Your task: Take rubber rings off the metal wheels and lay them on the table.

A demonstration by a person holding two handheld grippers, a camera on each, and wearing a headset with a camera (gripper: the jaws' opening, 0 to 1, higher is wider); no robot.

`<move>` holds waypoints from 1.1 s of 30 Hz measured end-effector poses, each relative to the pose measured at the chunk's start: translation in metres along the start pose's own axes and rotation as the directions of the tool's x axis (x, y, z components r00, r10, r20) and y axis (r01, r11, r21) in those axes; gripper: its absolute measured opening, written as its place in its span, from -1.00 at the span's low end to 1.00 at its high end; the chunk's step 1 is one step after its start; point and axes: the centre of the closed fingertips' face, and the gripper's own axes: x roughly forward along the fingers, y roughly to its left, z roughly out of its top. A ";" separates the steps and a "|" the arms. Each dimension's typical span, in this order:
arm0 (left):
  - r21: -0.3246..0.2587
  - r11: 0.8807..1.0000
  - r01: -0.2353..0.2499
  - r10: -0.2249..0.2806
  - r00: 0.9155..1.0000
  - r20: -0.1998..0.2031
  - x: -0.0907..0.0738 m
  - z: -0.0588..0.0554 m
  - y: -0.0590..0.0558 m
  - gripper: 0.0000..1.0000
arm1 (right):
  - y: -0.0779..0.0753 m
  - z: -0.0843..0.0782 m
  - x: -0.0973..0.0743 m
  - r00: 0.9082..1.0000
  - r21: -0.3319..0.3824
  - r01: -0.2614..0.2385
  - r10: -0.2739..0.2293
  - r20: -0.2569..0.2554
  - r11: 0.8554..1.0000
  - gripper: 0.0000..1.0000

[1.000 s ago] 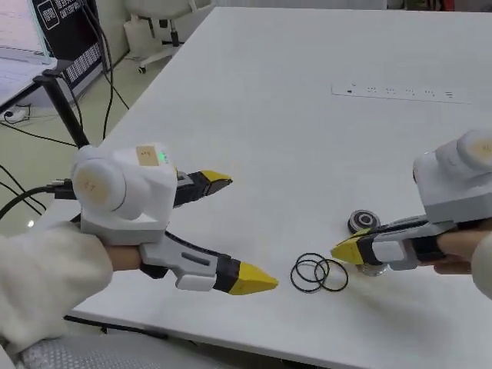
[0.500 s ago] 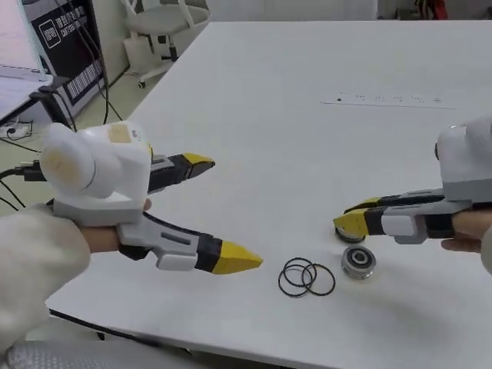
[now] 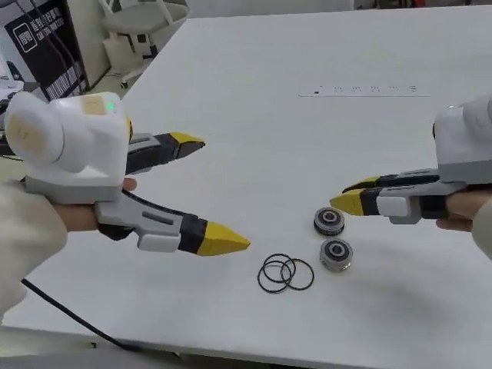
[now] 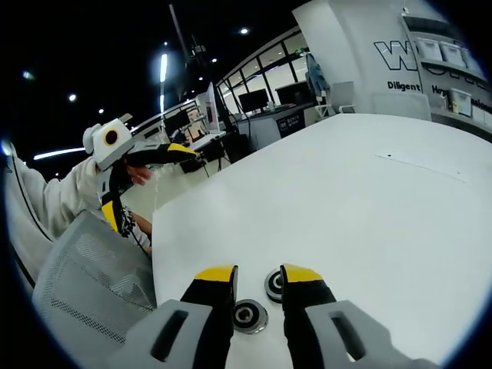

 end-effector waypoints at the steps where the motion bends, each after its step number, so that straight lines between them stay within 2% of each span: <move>1: 0.007 1.000 0.009 -0.009 1.000 0.012 0.004 0.006 0.002 0.96 | -0.004 -0.002 -0.001 1.000 0.006 0.007 -0.007 0.000 1.000 -0.61; 6: 0.017 0.999 0.033 -0.033 0.998 0.046 0.018 0.021 0.007 0.96 | -0.014 -0.006 -0.005 0.999 0.023 0.032 -0.032 0.003 0.999 -0.60; 15: 0.043 0.995 0.086 -0.089 0.994 0.071 0.048 0.035 0.010 0.92 | -0.023 -0.016 -0.005 0.999 0.040 0.046 -0.046 -0.014 0.998 -0.57; 23: 0.051 0.991 0.126 -0.130 0.989 0.069 0.071 0.035 0.012 0.85 | -0.027 -0.023 -0.003 0.998 0.034 0.051 -0.050 -0.024 0.998 -0.55; 27: 0.051 0.989 0.141 -0.144 0.988 0.059 0.081 0.030 0.012 0.82 | -0.028 -0.027 0.001 0.998 0.029 0.053 -0.052 -0.030 0.998 -0.57; 33: 0.054 0.983 0.177 -0.179 0.983 0.041 0.098 0.022 0.005 0.72 | -0.025 -0.038 0.008 0.997 0.008 0.047 -0.046 -0.066 0.999 -0.54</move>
